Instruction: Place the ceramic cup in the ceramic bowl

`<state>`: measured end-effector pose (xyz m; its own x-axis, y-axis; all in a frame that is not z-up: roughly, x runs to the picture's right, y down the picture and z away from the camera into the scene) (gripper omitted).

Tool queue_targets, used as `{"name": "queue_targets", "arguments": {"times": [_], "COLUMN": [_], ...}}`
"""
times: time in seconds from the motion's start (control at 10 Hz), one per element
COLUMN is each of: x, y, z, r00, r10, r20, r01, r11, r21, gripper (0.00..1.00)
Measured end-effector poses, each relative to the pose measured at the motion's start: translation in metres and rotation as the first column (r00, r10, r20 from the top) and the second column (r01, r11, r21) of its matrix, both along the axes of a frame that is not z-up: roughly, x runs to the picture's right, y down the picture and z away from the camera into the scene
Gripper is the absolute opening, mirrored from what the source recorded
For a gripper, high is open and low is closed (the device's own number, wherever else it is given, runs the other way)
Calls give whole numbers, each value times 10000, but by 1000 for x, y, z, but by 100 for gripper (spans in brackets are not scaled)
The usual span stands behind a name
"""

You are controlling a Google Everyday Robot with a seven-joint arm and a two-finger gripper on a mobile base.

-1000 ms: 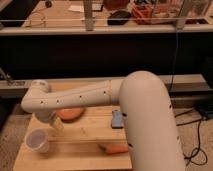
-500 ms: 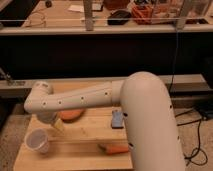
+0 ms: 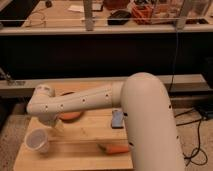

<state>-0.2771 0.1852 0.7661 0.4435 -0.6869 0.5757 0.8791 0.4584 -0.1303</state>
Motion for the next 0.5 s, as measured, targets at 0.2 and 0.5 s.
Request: {"name": "queue_targets", "arguments": {"times": [0.2,0.5], "x": [1,11], "y": [0,-4], "z": [4,7], "r00": [10000,9999], "r10": [2,136], "r20": [29,-52], "r01": [-2,-136], "r11": [10000,9999], "r21": [60,107], "gripper": [40,10]}}
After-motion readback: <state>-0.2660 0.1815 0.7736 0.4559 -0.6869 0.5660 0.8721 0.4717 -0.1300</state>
